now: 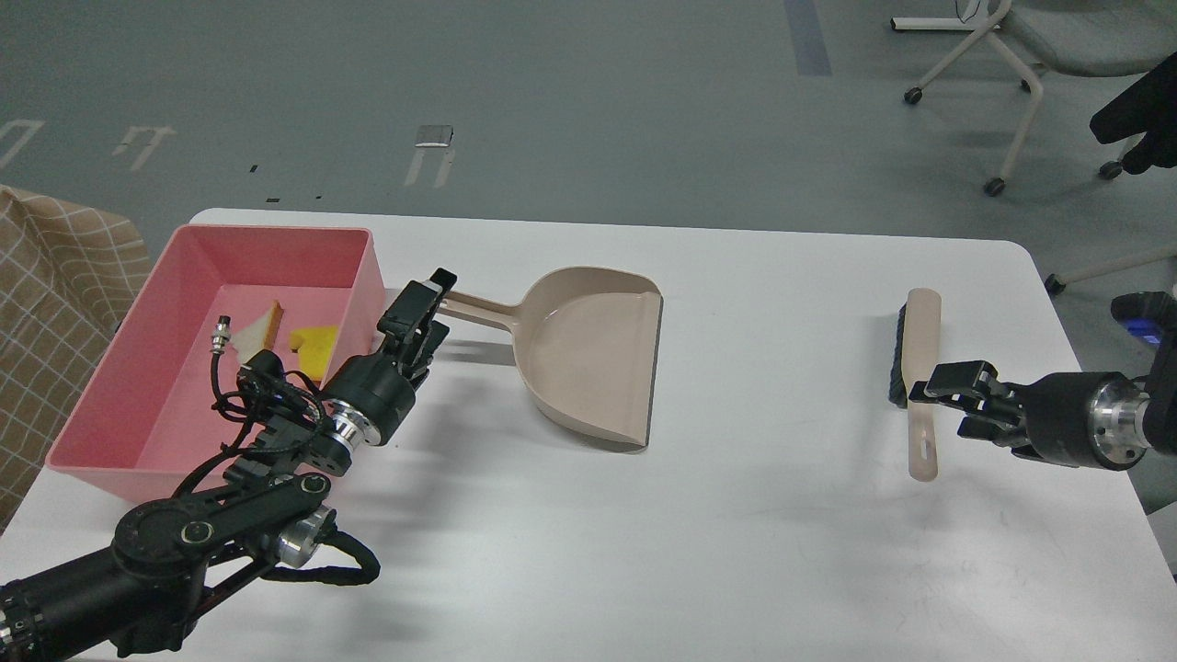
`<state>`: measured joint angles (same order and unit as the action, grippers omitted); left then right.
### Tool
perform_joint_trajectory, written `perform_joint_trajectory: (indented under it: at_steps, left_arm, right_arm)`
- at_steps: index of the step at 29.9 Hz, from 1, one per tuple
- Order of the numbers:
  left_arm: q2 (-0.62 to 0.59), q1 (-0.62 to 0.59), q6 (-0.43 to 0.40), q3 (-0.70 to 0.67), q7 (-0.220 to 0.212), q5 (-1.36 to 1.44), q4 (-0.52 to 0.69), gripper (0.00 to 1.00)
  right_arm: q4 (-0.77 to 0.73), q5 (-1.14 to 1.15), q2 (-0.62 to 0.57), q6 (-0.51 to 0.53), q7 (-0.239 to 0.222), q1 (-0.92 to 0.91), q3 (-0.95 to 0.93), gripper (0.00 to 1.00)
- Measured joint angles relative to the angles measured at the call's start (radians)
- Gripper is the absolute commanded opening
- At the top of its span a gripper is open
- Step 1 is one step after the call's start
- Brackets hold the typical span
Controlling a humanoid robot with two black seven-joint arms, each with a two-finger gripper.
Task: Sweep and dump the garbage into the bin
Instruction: 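Open both grippers and release the dustpan and brush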
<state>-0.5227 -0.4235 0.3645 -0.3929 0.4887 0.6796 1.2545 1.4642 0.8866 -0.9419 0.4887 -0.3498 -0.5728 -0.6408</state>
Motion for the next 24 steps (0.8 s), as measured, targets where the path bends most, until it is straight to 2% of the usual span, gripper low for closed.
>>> perform_joint_trajectory:
  at_steps: [4,10,17,24]
  left_arm:
    - [-0.026,-0.004,0.002,-0.003,0.0,0.0,0.026,0.97]
    - [-0.06,-0.022,-0.001,-0.011,0.0,0.0,0.057,0.97]
    - [-0.063,-0.105,-0.008,-0.014,0.0,-0.003,0.064,0.97]
    - [-0.06,-0.238,-0.011,-0.013,0.0,-0.01,0.059,0.97]
  right_arm:
    - [0.003,-0.001,-0.001,0.0,0.0,-0.004,-0.022,0.79]
    - [0.004,-0.002,-0.001,0.0,0.0,-0.01,-0.08,0.94]
    - [0.0,-0.007,0.019,0.0,0.01,-0.011,-0.223,0.99]
    - [-0.02,-0.008,0.099,0.0,0.014,-0.004,-0.388,0.99]
